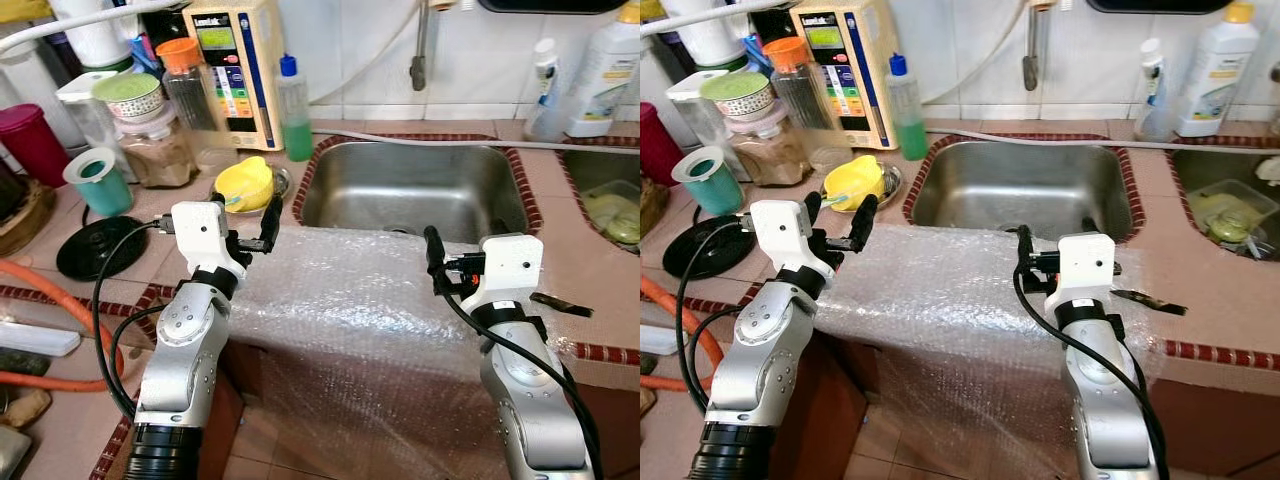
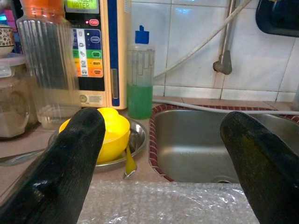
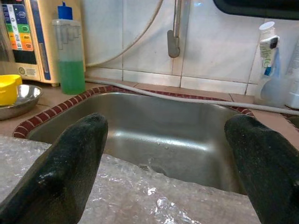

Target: Kitchen organization

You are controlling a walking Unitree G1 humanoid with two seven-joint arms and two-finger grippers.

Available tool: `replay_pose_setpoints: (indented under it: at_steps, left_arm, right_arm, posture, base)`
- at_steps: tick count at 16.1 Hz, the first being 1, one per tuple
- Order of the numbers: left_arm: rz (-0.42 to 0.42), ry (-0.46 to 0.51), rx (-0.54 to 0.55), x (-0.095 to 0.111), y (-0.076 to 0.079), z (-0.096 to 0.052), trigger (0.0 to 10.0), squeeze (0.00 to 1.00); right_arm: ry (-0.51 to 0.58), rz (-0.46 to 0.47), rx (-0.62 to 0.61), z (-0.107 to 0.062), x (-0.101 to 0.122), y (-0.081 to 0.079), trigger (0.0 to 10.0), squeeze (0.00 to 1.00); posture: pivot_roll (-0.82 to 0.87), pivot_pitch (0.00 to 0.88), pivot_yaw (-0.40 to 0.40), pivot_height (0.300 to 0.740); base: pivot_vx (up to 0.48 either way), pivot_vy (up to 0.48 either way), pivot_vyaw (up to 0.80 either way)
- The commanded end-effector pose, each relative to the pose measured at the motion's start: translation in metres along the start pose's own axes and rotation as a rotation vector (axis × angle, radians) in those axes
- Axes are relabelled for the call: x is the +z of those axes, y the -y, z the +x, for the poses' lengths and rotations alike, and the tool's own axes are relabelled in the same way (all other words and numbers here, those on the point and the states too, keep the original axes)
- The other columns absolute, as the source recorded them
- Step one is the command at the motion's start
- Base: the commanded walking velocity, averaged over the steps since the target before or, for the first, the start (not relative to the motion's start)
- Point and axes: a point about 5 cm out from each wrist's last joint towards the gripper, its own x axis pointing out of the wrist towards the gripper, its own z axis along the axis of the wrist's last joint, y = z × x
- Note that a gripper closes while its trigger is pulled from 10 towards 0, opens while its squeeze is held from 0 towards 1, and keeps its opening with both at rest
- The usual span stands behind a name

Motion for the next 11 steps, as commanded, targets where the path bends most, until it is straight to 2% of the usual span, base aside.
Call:
replay_pose_setpoints:
  at_steps: [1,11]
  left_arm:
    - [0.007,0.022,-0.012,0.0050,-0.0003,-0.0012,10.0,0.00]
    - [-0.009,0.025,-0.046,0.0040,0.0055,-0.0038,10.0,0.00]
  right_arm:
    - [0.008,-0.005,0.011,-0.0012,0.0034,-0.0009,10.0,0.00]
    - [0.011,-0.021,0.028,-0.0018,0.0038,-0.0017,10.0,0.00]
  posture:
    - [-0.02,0.000,0.124,0.740]
    - [-0.02,0.000,0.119,0.740]
  base:
    - [0.000,0.000,0.00]
    - [0.000,0.000,0.00]
